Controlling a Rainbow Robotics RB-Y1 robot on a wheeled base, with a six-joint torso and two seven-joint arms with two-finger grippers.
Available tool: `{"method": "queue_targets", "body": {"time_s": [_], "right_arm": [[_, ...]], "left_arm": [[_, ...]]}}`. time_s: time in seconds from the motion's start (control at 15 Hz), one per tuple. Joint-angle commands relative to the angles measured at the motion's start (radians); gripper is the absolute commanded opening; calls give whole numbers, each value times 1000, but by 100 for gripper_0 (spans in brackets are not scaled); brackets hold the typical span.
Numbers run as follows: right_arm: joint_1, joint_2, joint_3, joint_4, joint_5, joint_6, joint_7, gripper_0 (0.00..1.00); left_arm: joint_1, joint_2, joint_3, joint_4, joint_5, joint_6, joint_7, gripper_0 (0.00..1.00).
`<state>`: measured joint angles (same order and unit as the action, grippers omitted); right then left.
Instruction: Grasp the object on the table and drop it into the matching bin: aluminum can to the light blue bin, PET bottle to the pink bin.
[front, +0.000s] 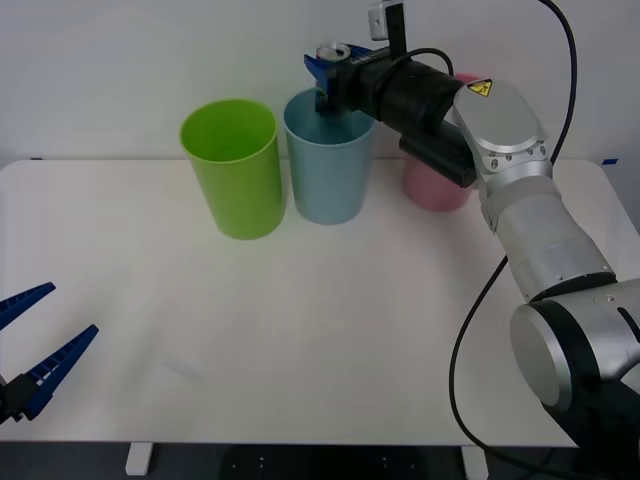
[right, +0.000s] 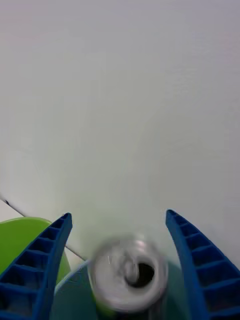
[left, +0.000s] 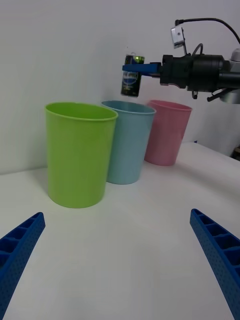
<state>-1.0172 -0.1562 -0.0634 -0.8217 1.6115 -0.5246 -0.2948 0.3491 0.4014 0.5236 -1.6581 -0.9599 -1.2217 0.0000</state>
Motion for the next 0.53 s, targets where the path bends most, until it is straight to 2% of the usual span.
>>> {"method": "queue_targets", "body": {"time_s": [0.07,0.27,0.53], "right_arm": [[0,0,-4,1,-5,0,0,100],[6,-2,-9,0,-21,0,0,100],[29,-32,-1,-22,-96,-25,16,100]], "left_arm": [[0,0,0,0,0,0,0,100],[0,0,0,0,0,0,0,100],[0,0,0,0,0,0,0,100]]}}
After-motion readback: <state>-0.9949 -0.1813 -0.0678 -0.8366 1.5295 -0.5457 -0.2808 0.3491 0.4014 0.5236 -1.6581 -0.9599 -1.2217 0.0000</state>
